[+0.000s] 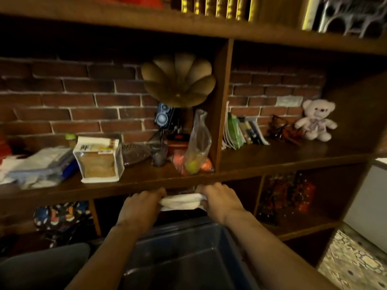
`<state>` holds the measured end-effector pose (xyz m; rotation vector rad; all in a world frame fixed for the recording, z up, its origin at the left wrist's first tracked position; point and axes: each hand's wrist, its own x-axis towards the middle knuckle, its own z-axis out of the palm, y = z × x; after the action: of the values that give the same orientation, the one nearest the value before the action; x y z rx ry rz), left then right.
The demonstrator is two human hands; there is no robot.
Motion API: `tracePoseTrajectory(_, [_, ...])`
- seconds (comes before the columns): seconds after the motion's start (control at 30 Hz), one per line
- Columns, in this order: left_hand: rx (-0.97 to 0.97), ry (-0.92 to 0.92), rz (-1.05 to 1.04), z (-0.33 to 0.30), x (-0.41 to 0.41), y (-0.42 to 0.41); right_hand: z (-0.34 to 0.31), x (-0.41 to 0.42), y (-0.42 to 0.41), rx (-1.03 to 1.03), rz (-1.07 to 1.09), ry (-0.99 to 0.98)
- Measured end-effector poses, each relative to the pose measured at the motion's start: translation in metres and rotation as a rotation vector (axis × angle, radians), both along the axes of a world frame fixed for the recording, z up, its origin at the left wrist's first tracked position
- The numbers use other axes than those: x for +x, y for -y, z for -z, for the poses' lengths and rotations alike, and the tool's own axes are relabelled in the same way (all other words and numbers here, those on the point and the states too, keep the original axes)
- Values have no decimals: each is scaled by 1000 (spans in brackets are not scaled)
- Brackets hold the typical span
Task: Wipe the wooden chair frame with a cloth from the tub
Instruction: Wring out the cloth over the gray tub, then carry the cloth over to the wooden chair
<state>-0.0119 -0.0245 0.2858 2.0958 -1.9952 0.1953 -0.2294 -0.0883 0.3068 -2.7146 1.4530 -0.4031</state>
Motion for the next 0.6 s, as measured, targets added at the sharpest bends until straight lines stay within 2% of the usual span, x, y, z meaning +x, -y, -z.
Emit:
tracePoseTrajectory(0.33, [-196,24,136,-90,-30,12,-86,-40,-13,-197,81,50])
tracePoseTrajectory(0.6, [-249,-20,346,-113,-120,45,-105,-134,-25,-261,270,26])
